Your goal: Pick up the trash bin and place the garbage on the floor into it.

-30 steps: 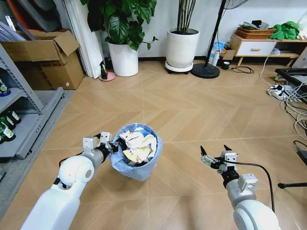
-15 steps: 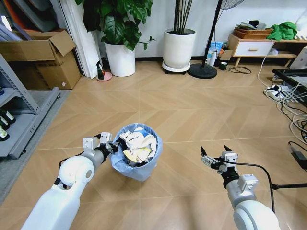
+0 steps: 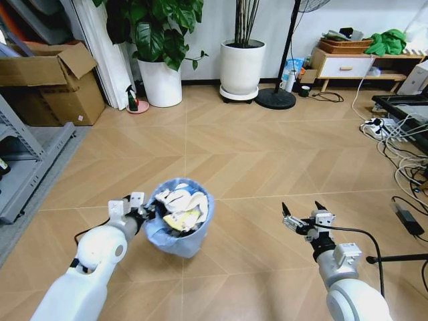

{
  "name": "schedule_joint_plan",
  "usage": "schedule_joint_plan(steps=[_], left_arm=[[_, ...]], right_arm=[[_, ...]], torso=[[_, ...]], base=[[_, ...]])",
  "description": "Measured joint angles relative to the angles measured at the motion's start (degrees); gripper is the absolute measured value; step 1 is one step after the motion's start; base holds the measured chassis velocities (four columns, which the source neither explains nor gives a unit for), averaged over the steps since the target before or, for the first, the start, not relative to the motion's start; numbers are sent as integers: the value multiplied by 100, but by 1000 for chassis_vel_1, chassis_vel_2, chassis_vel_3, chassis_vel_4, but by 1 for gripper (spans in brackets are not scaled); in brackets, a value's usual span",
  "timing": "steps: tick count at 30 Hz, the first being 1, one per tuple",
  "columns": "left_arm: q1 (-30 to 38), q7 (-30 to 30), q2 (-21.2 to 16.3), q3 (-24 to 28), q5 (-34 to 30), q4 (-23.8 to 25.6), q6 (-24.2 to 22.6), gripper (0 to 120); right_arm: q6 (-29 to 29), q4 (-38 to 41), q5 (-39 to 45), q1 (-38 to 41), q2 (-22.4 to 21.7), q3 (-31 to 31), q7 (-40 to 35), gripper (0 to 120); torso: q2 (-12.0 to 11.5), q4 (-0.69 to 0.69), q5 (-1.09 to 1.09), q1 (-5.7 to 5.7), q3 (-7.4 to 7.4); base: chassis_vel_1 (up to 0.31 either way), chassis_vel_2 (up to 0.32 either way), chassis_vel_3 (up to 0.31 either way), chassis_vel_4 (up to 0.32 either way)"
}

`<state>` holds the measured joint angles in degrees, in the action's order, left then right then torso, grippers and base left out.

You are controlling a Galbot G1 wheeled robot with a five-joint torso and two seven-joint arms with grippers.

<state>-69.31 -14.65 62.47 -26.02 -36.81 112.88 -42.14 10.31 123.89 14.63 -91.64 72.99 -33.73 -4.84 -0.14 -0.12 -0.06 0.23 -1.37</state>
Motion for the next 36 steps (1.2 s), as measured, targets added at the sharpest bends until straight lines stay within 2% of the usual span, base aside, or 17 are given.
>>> schedule_joint_plan(steps=[8,12,22,36], left_arm=[[-482,-44,15,-342,115,0,0,0],[-628,-45,29,-439,244,-179,0,0],[-355,-235,39,-132,243,-445,0,0],[-209,-321,37,-18,188,-651,1,0]], right_arm=[[-1,-58,-14,44,-1,52,2,100],[-4,-83,-24,66,-5,82,1,100],[-33,-77,-47,8,8,55,-9,100],[-55,-72,-59,-3,55,18,-19,100]], torso=[[0,1,4,0,0],[0,0,1,0,0],[0,-2,2,0,0],[0,-1,2,0,0]], base=[[0,0,0,0],[0,0,0,0],[0,0,0,0],[0,0,0,0]])
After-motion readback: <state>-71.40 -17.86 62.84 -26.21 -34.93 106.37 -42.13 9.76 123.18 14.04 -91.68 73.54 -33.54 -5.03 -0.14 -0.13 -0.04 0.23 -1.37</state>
